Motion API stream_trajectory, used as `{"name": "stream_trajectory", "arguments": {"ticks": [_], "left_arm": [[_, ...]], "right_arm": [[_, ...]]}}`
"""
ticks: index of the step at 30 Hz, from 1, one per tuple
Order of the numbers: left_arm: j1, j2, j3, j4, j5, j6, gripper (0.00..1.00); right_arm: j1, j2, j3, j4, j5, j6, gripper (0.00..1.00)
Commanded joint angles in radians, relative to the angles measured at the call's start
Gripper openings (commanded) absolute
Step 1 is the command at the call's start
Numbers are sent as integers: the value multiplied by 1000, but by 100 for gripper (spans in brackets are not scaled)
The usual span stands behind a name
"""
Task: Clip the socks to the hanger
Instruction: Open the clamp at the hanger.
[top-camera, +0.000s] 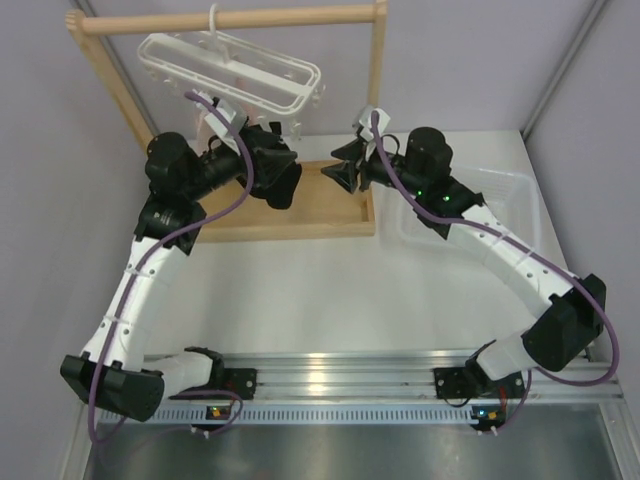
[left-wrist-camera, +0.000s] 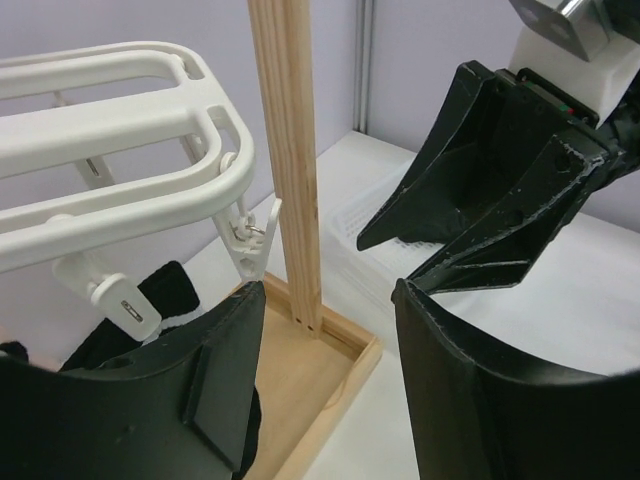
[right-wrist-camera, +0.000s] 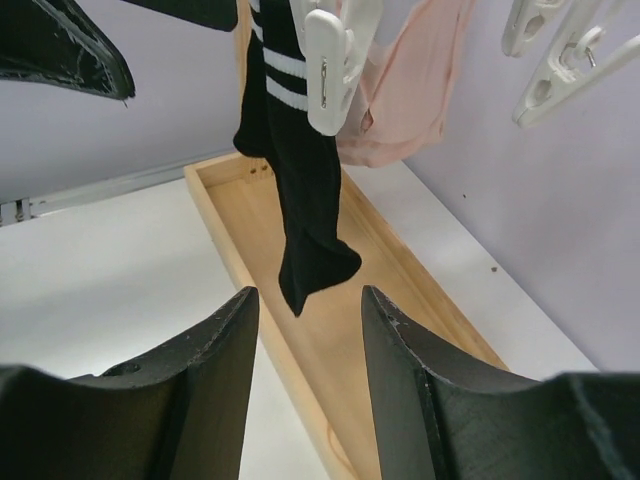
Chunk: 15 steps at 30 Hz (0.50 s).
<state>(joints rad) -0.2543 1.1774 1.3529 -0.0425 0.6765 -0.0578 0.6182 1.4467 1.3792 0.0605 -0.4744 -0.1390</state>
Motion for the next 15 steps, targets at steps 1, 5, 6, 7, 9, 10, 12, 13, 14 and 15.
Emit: {"name": "stream_trajectory", "arguments": {"ticks": [1, 5, 6, 7, 9, 10, 12, 13, 14, 15], "left_arm": [[-32, 8, 11, 99, -67, 96, 59], [-39, 27, -9, 147, -147, 66, 54], [-39, 28, -12, 151, -158, 59, 53], [-39, 30, -15, 170, -164, 61, 52], [-39, 37, -24, 188, -158, 23, 52], [-39, 39, -26, 194, -155, 16, 51], [-39, 51, -29, 211, -135, 15, 51], [-39, 54, -37, 234, -129, 18, 51], [-39, 59, -40, 246, -112, 19, 51], [-39, 62, -43, 257, -103, 22, 51]], "right_arm": [[-15, -2, 17, 48, -24, -8, 45], [-20, 6, 17, 56, -35, 1, 45], [-20, 7, 18, 55, -35, 3, 45], [-20, 9, 20, 58, -35, 4, 45], [-21, 15, 23, 59, -36, 6, 45], [-23, 20, 26, 59, -36, 9, 45], [-25, 26, 30, 61, -40, 12, 45], [-28, 30, 35, 62, -43, 13, 45], [-28, 35, 38, 64, -43, 15, 45], [-29, 41, 41, 65, -44, 18, 45]]}}
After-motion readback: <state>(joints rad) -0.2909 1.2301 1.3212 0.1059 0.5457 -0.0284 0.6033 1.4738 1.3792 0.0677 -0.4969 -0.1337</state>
